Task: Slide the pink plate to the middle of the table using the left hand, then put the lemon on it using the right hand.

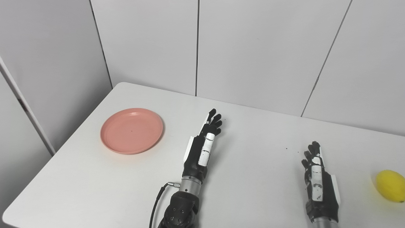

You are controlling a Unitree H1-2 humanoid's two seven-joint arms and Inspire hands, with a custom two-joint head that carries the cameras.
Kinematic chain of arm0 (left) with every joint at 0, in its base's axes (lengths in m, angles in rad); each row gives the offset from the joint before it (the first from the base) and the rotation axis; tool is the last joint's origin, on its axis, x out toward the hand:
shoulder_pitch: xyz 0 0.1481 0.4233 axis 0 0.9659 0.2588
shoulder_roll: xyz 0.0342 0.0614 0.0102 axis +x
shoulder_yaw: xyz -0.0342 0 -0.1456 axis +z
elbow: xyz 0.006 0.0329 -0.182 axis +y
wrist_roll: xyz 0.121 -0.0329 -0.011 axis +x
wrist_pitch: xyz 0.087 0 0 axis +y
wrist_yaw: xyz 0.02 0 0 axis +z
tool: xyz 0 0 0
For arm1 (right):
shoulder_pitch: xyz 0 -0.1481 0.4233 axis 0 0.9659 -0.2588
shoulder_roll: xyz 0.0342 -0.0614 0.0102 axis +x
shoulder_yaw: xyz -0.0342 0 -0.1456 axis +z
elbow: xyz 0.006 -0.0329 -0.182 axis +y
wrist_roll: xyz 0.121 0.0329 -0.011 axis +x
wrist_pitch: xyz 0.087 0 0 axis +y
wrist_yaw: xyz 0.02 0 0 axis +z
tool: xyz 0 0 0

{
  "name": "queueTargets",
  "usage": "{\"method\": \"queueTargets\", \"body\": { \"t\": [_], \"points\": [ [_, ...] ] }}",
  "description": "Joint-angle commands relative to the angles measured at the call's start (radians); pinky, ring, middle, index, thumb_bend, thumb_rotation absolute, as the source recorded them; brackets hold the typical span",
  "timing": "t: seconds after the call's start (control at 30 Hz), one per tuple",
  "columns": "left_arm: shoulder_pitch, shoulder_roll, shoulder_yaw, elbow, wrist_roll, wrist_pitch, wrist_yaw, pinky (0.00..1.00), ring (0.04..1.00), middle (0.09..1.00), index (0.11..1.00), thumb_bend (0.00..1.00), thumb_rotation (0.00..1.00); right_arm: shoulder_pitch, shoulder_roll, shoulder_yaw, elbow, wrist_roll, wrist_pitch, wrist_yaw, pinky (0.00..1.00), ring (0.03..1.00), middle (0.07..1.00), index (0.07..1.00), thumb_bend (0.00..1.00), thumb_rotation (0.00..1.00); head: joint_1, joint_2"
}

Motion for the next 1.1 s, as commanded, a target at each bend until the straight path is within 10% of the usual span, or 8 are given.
{"method": "queueTargets", "body": {
  "t": [0.0,1.07],
  "points": [
    [0.019,0.023,0.008,-0.015,-0.007,0.034,-0.009,0.87,0.878,0.885,0.875,0.69,1.0,0.006,-0.012,-0.011,0.012,0.001,-0.069,0.011,1.0,1.0,1.0,1.0,0.72,1.0,0.011,-0.003],
    [-0.034,0.227,0.106,-0.296,-0.07,0.244,-0.083,0.83,0.836,0.855,0.835,0.66,1.0,0.022,-0.054,-0.024,-0.019,0.049,-0.065,0.059,1.0,1.0,1.0,1.0,0.63,1.0,0.138,-0.061]
  ]
}}
